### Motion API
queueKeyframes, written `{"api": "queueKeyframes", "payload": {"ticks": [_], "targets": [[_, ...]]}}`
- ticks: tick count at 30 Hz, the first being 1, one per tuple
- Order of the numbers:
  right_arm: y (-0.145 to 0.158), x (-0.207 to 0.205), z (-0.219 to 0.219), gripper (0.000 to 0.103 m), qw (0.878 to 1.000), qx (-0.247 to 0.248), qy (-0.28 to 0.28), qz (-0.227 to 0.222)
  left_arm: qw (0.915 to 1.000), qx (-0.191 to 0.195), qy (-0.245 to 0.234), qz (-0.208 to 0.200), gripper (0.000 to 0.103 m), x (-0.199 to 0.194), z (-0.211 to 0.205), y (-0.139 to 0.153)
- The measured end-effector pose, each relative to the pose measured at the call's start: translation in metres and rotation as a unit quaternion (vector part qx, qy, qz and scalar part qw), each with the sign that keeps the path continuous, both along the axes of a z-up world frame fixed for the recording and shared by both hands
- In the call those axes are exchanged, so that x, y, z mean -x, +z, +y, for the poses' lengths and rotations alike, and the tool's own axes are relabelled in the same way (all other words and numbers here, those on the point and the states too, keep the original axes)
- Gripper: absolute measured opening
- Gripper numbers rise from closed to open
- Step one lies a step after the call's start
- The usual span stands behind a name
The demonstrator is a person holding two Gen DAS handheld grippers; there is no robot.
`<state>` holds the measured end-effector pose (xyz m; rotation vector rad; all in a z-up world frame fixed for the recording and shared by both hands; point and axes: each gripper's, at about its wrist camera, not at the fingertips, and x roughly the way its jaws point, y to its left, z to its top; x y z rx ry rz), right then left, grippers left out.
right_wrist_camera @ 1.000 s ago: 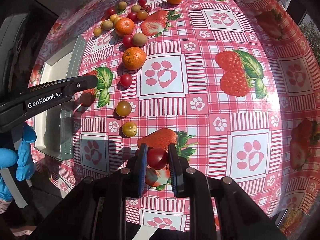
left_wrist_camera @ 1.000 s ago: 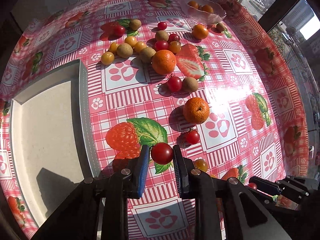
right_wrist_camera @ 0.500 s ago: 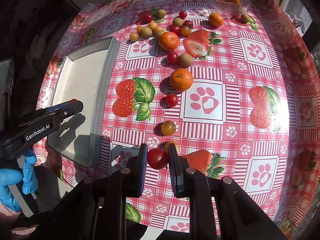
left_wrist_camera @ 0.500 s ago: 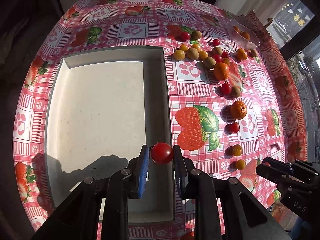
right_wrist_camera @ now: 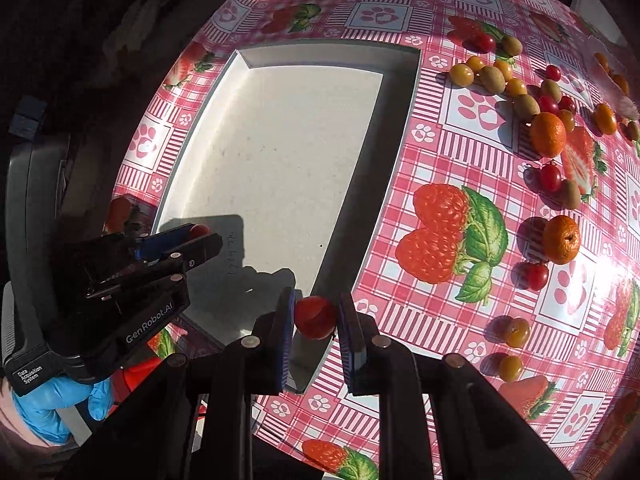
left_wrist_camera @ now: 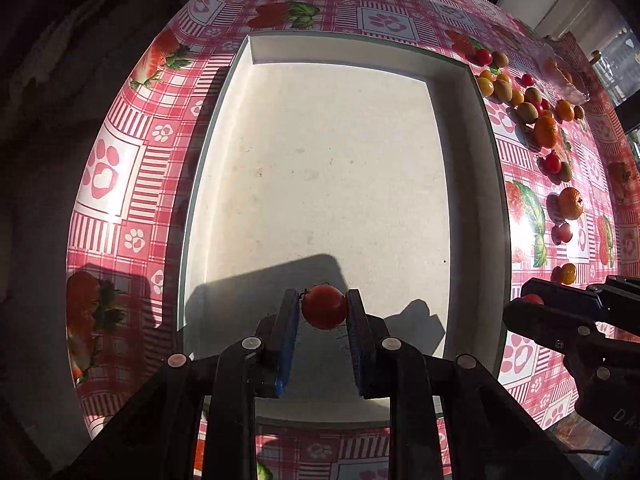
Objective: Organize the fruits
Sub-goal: 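Carry both red cherry tomatoes into the white tray and open both tools, then move both tools back over the fruit on the cloth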
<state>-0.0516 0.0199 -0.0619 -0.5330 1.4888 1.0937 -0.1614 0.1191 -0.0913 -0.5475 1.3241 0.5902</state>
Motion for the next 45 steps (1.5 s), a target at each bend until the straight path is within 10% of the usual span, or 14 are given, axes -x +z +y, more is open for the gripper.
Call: {"api": "queueKeyframes", "payload": {"ticks": [8,11,14,22,45], "targets": [[-0.036,0.026,0.035,0.024,0.998,0.042,0.042,0.01,0.9996,-0.007,-0.002,0.027,0.028,0.011,0.003,-0.017],[-0.045,0.032,0.043,0.025,0.997,0.053,0.054,0.01,0.999,-0.029,0.003,0.035,0.063,0.012,0.002,-0.019],[-0.048,0.032,0.044,0.026,0.997,0.058,0.054,0.01,0.9992,-0.02,0.008,0.032,0.068,0.017,0.004,-0.02],[-0.032,0.017,0.043,0.087,0.999,0.038,0.034,0.015,0.9986,-0.012,0.018,0.048,0.068,0.026,0.009,-0.023],[-0.039,-0.089,-0.089,0.087,0.981,0.107,-0.156,-0.033,0.9906,0.003,-0.137,0.003,0.068,-0.115,-0.078,0.017]]}}
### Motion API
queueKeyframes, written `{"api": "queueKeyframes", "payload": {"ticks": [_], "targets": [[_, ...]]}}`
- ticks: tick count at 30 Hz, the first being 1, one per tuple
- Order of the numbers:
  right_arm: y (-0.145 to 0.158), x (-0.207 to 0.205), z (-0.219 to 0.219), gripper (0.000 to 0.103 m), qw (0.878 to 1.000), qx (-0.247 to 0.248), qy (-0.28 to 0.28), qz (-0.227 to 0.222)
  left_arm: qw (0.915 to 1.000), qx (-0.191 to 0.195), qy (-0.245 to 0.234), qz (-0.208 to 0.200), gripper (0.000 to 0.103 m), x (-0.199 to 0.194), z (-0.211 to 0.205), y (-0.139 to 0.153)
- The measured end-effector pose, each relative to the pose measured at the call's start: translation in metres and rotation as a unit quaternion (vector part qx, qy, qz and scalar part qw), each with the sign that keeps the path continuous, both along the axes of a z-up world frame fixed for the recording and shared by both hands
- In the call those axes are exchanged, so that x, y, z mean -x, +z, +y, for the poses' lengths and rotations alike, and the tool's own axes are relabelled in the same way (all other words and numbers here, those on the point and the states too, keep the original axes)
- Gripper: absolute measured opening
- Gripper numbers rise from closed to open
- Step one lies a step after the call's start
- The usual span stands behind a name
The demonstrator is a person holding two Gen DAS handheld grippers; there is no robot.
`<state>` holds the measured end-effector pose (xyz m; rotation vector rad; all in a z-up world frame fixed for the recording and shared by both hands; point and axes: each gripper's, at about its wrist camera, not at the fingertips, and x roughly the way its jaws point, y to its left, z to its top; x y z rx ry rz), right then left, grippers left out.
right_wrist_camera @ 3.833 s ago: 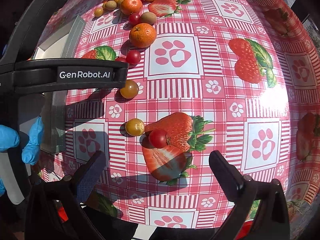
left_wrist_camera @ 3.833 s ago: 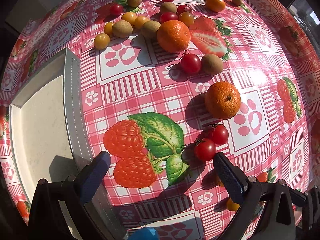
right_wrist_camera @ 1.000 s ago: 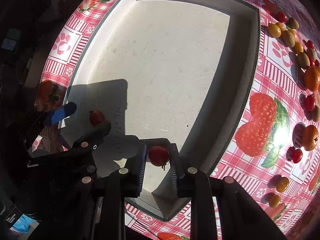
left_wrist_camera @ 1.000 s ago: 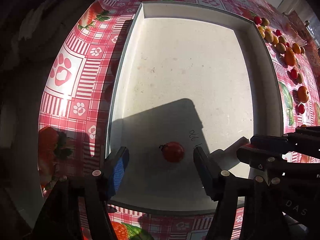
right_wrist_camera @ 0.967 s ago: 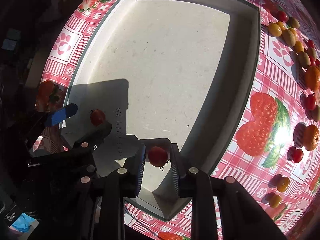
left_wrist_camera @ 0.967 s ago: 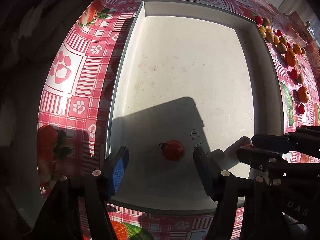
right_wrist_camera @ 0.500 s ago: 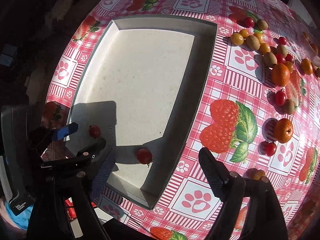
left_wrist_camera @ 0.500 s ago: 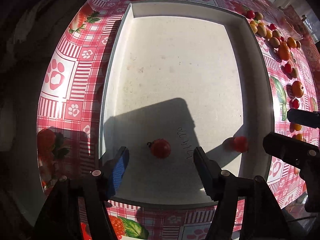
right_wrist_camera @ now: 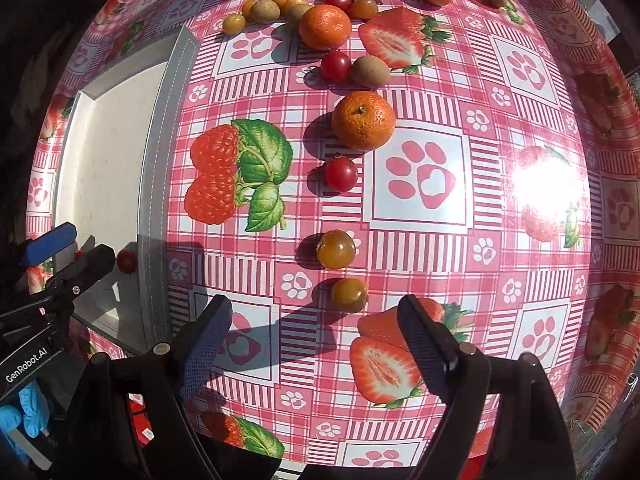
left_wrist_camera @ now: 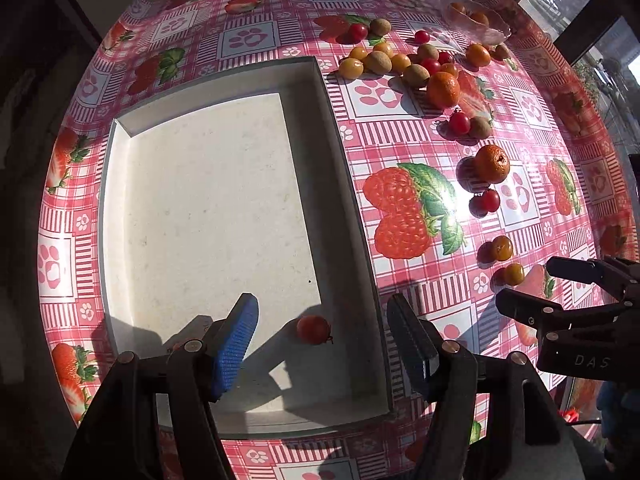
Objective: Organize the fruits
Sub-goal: 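Move both tools back over the fruit on the cloth, then grasp a yellow cherry tomato with the left tool while the right tool grasps another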
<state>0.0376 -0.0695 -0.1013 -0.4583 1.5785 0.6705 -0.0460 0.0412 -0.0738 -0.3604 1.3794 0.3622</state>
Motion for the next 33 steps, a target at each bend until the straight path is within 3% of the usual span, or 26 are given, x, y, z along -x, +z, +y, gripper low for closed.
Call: {"api": "queueKeyframes", "payload": {"ticks": [6,15,22,26,33], "targets": [[-0.01,-0.006,-0.033,0.087,1.0,0.01,-0.012,0.004,0.9993,0.012,-0.035,0.0,0.068,-0.013,-0.031,-0.002],[-0.018,0.006,-0.056,0.087,1.0,0.01,-0.012,-0.005,0.9942,0.046,-0.096,0.008,0.068,-0.065,-0.075,-0.023],[-0.022,0.017,-0.092,0.087,1.0,0.001,-0.02,-0.008,0.9903,0.08,-0.114,-0.006,0.068,-0.099,-0.098,-0.033],[-0.025,0.019,-0.099,0.087,1.0,-0.004,-0.027,-0.005,0.9901,0.048,-0.131,0.013,0.068,-0.113,-0.114,-0.043],[-0.02,0.003,-0.098,0.087,0.999,-0.016,-0.034,-0.009,0.9936,0.027,-0.107,0.023,0.068,-0.118,-0.117,-0.053]]}}
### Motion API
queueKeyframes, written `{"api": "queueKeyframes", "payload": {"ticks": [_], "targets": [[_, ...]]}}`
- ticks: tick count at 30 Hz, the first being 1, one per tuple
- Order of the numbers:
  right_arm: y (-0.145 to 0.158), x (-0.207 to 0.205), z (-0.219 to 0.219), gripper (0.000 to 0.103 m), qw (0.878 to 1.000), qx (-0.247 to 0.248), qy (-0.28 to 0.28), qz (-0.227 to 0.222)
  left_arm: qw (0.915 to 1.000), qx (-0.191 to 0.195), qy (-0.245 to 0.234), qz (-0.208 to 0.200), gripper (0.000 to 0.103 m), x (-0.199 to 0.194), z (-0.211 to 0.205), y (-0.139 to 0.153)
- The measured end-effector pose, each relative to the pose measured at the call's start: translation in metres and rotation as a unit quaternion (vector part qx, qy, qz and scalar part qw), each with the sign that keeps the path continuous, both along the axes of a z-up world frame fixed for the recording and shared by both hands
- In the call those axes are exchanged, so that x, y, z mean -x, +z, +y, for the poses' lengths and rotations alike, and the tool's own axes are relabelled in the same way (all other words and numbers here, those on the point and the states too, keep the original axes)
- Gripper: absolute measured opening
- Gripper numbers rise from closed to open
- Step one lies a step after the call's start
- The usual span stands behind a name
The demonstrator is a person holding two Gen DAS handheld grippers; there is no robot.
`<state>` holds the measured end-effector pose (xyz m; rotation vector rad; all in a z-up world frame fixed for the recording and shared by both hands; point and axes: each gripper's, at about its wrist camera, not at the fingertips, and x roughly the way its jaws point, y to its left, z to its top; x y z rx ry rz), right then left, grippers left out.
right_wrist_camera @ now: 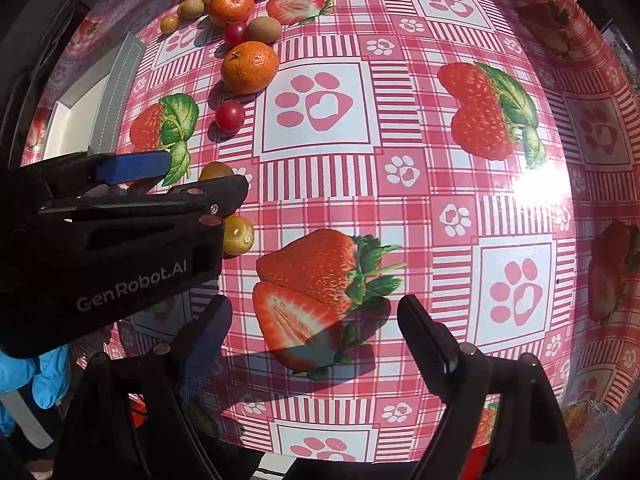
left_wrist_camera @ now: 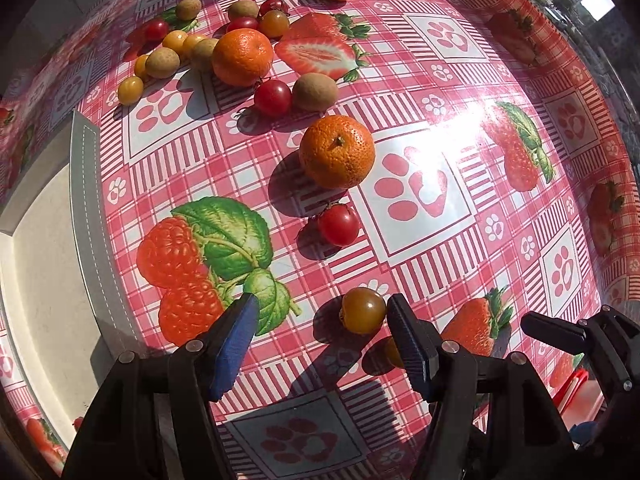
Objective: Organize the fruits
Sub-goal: 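Grasp a yellow cherry tomato with the left tool while the right tool grasps another, then carry both yellow cherry tomatoes into the white tray and open both tools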
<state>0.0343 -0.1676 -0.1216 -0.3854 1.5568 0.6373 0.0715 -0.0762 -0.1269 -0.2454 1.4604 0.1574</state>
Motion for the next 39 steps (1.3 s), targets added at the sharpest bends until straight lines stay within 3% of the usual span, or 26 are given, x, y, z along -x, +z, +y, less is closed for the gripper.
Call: {"api": "queueKeyframes", "payload": {"ticks": [6,9,14,17,21,28,30,39], "targets": [[0.009,0.006,0.022,0.085,0.999,-0.035,0.024,-0.019,0.9998,-0.021,0.002,-0.002,0.049,0.0,0.001,0.002],[0.012,0.015,0.036,0.067,0.998,-0.046,0.044,-0.028,0.9997,-0.021,0.009,-0.001,0.047,0.001,0.004,0.001],[0.017,0.028,0.046,0.05,0.996,-0.064,0.05,-0.043,0.9998,-0.004,0.018,-0.006,0.047,0.017,0.022,-0.002],[0.014,0.029,0.042,0.024,0.995,-0.072,0.058,-0.042,0.9997,0.003,0.021,-0.007,0.048,0.021,0.033,-0.003],[0.023,0.025,0.067,0.022,0.994,-0.075,0.07,-0.029,0.9997,0.004,0.022,-0.006,0.048,0.021,0.037,-0.003],[0.015,0.004,0.025,0.023,0.997,-0.07,0.021,-0.006,0.9996,-0.001,0.027,-0.008,0.041,0.033,0.039,-0.001],[0.013,0.001,0.018,0.023,0.998,-0.065,0.013,-0.002,0.9996,-0.007,0.028,-0.006,0.023,0.042,0.042,0.007],[0.03,-0.011,-0.006,0.023,0.997,-0.071,0.0,0.0,0.9982,0.022,0.054,-0.01,0.023,0.07,0.057,0.014]]}}
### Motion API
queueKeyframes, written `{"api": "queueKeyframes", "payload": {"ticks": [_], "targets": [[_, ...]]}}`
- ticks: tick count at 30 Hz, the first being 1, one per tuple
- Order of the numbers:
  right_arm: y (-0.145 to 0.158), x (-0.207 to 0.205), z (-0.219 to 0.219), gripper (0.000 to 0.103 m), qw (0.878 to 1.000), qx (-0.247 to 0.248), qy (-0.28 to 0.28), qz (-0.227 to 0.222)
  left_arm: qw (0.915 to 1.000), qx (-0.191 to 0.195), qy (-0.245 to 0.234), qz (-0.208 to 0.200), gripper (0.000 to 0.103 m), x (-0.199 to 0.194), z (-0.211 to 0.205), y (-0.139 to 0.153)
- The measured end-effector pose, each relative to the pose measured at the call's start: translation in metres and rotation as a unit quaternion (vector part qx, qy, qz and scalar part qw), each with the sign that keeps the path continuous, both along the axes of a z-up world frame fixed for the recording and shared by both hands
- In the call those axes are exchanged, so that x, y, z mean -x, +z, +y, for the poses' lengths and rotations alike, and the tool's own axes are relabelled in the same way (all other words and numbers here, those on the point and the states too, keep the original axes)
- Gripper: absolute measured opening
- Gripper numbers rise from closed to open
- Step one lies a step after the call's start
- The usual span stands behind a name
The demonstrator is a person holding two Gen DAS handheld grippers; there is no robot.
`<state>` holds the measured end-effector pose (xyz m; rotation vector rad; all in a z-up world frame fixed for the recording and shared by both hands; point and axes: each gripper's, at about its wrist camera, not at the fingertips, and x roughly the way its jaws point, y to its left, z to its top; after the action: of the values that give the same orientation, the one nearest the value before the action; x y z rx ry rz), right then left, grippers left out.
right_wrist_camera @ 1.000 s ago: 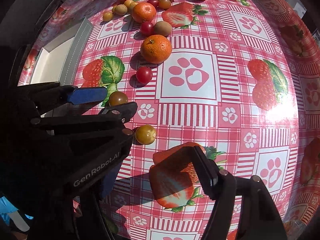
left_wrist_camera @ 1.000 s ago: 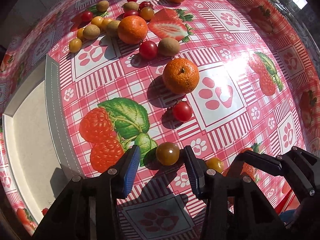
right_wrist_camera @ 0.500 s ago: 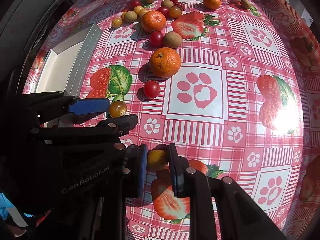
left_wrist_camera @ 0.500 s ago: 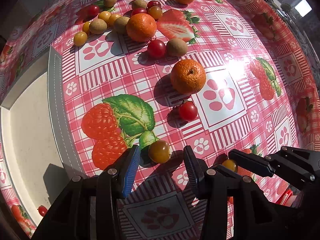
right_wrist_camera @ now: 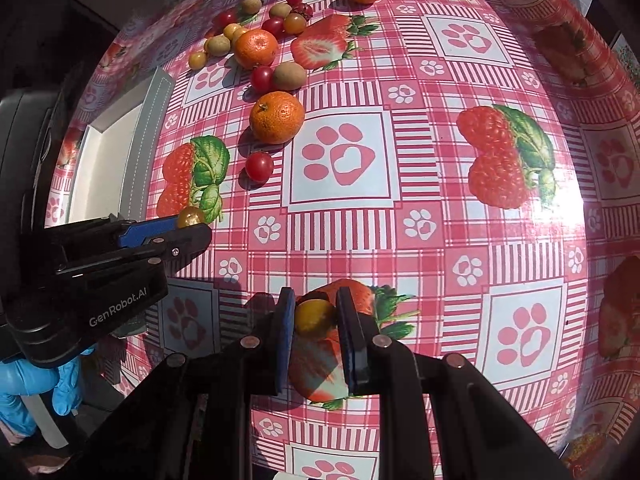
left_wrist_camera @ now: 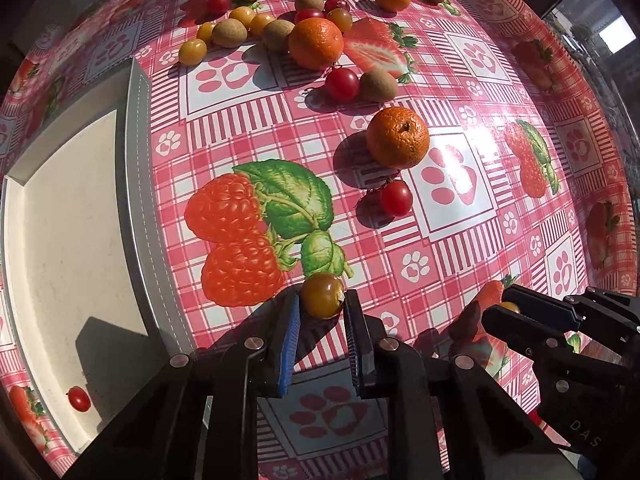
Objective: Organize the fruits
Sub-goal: 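Carry both yellow cherry tomatoes into the white tray and open both tools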
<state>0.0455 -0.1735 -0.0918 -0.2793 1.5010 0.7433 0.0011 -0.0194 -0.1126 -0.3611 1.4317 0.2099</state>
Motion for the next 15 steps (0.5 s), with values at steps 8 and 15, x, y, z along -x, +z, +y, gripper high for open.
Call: {"api": "queueKeyframes", "payload": {"ticks": [8,15], "targets": [[0.02,-0.003,0.006,0.023,1.0,-0.009,0.009,-0.009,0.9995,0.005,0.013,-0.029,0.023,0.024,0.012,0.037],[0.04,0.0,0.023,0.023,1.0,-0.016,0.022,-0.013,0.9976,0.005,0.043,-0.055,0.023,0.051,0.036,0.063]]}}
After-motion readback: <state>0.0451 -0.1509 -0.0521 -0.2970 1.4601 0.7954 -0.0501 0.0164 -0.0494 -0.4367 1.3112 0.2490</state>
